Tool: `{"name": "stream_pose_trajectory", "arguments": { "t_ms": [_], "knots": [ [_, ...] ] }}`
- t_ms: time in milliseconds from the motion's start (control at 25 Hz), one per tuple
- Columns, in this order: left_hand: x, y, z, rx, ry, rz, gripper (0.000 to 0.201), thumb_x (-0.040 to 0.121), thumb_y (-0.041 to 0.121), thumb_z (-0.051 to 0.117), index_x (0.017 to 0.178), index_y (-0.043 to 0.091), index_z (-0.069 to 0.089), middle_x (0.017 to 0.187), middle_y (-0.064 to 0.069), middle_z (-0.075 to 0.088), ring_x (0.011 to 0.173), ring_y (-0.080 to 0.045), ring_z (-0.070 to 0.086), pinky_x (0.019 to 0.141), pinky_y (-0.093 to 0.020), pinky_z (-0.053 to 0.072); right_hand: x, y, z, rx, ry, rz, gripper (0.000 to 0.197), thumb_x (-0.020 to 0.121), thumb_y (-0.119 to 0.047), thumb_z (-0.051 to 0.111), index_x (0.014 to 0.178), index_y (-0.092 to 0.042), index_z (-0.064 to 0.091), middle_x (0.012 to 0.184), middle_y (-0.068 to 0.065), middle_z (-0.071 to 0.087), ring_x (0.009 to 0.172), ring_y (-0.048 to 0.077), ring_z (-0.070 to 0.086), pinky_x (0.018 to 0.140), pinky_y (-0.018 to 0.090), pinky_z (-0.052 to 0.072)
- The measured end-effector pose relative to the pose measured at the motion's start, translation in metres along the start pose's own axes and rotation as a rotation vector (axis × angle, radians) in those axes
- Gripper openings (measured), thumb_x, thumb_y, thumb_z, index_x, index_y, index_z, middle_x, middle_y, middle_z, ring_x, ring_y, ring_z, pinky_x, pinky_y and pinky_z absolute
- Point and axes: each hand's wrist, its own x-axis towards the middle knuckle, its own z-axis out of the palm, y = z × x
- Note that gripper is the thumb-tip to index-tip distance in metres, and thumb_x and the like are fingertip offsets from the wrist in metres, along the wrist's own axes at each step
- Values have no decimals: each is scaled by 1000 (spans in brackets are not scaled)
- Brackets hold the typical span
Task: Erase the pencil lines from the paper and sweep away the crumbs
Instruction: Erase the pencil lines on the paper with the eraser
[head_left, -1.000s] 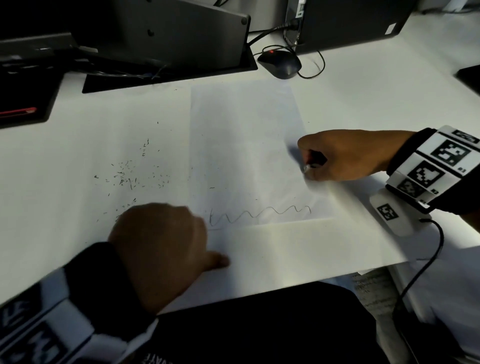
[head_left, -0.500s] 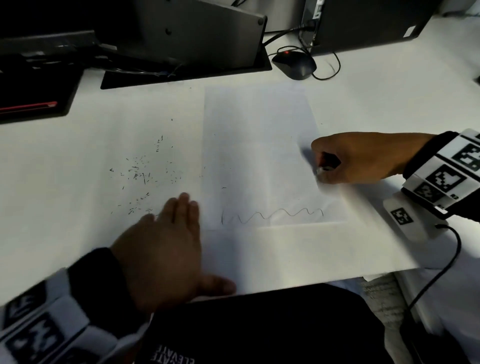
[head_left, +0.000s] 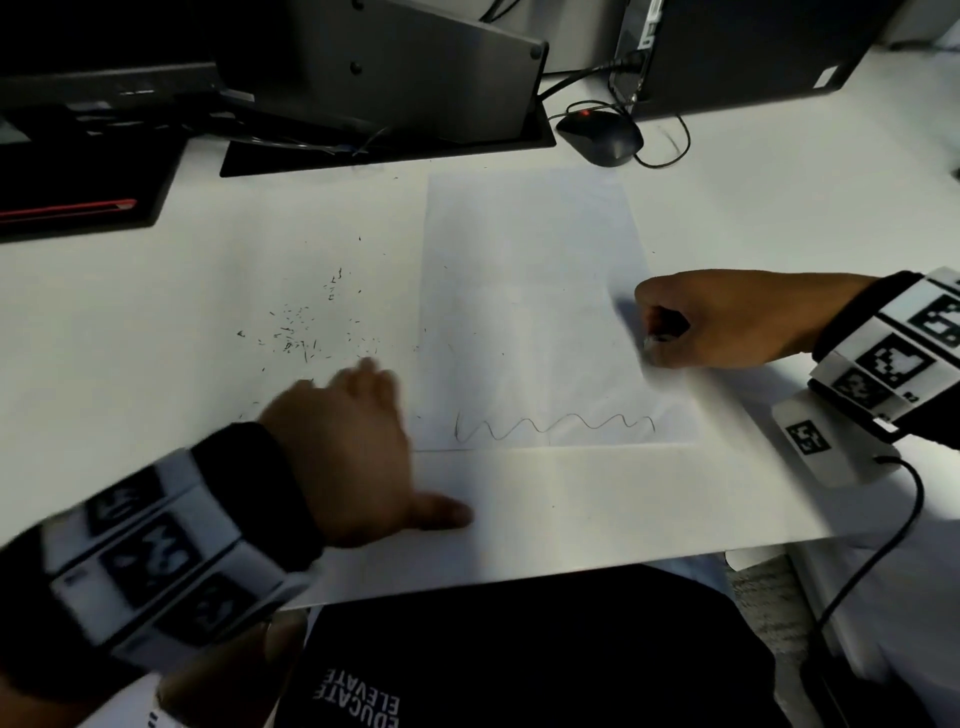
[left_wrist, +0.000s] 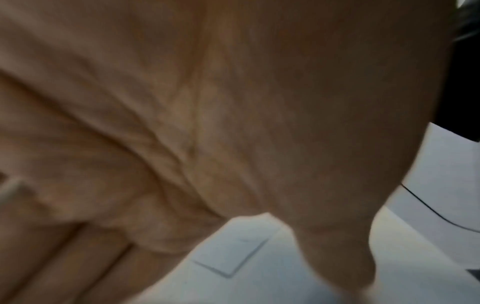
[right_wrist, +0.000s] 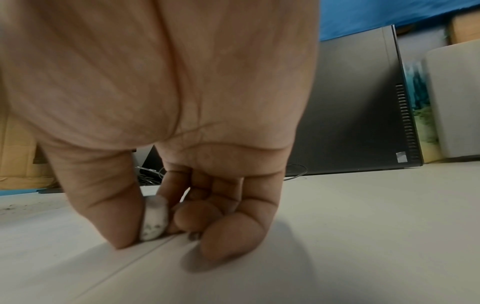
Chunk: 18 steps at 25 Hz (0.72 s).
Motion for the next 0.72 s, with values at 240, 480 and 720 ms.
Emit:
{"name": "stream_pose_trajectory", "arguments": {
  "t_ms": [240, 480, 720],
  "knots": [
    [12, 18, -15, 3, 333, 148, 92, 89, 78, 17, 156, 15, 11, 166, -9, 3, 152, -24, 11, 117, -45, 22, 0, -4, -1, -9, -7, 14, 19, 84, -24, 63, 76, -18, 48, 70, -4, 51, 63, 16, 43, 59, 32, 38],
    [13, -14, -27, 19, 299, -16, 62, 92, 74, 22, 96, 20, 54, 124, -5, 59, 108, -22, 59, 87, -34, 44, -1, -3, 0, -11, 1, 16, 19, 84, -23, 64, 76, -17, 48, 68, -5, 50, 61, 14, 42, 59, 30, 37],
    [54, -28, -21, -37, 214, 148, 106, 83, 82, 34, 157, 21, -13, 165, 2, -17, 153, -19, -9, 119, -50, 13, -1, -7, -7, -78, -29, -5, 18, 85, -22, 63, 76, -19, 49, 67, -6, 53, 56, 11, 45, 56, 27, 39]
  ]
}}
